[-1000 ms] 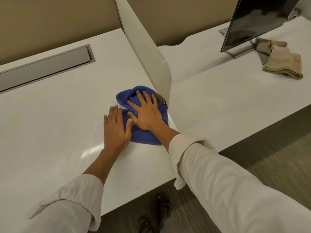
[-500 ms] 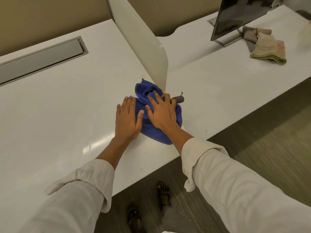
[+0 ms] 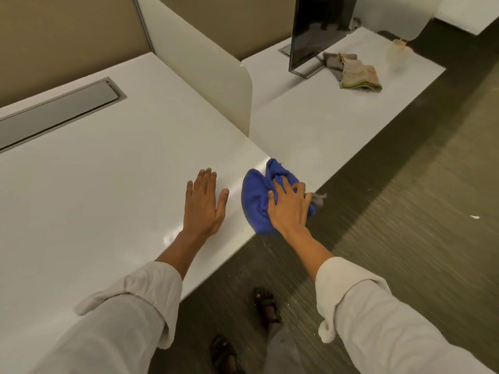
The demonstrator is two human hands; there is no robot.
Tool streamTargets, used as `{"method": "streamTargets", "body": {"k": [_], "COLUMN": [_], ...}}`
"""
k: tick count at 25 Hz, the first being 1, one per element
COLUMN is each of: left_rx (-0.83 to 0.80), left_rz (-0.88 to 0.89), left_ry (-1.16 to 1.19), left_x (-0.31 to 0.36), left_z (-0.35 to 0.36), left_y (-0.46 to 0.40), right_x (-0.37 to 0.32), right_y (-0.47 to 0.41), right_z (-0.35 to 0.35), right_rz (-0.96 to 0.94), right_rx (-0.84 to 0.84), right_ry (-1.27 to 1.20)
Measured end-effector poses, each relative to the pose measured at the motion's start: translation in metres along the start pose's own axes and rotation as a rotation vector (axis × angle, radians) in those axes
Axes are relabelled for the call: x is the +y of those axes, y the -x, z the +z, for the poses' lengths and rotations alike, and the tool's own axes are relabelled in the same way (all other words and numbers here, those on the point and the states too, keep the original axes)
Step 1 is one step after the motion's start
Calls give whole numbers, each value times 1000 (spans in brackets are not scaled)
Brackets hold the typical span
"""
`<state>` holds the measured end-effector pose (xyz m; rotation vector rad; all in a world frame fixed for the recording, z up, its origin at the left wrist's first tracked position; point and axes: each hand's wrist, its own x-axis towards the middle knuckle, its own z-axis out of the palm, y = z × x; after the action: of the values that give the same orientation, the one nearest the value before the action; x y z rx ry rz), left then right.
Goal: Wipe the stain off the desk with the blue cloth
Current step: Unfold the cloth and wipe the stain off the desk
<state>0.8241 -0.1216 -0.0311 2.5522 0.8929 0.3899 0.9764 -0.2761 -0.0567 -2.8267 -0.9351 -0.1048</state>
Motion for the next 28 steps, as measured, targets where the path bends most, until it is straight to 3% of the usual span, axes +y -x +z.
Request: {"method": "streamTargets", "body": {"k": [5, 7, 10, 13, 15, 17, 19, 21, 22, 25, 26, 28], "left_rx": [-23, -18, 6, -17, -51, -89, -114, -150, -165, -197, -198, -202], "left_rz": [28, 49, 68, 48, 54, 67, 84, 98, 114, 183, 212, 252], "left_ry": [77, 107, 99, 67, 69, 88, 101, 108, 108, 111, 115, 121], "left_x": [3, 6, 6, 10, 17, 22, 23, 20, 18, 3, -3, -17], "left_z": [-16, -25, -37, -41, -40, -40, -39, -38, -38, -39, -38, -36], "left_y": [31, 37, 40, 49, 59, 66, 71, 76, 79, 81, 78, 72], "right_x": [-70, -85, -71, -43, -22, -16, -29, -49, -60, -99, -114, -154], "right_y": [88, 111, 134, 145, 152, 169, 189, 204, 207, 207, 213, 231], "right_z": [-10, -16, -30, -34, -33, -27, -13, -7, -2, -2, 4, 11], "right_rz": [-190, -185, 145, 649, 1008, 1175, 1255, 1320, 1335, 1383, 1304, 1204], "right_rx": [-29, 18, 143, 160, 92, 50, 105, 91, 34, -398, -351, 1], "right_ry": [-146, -324, -891, -1577, -2068, -2334, -2432, -2338, -2212, -1913, -1993, -2260]}}
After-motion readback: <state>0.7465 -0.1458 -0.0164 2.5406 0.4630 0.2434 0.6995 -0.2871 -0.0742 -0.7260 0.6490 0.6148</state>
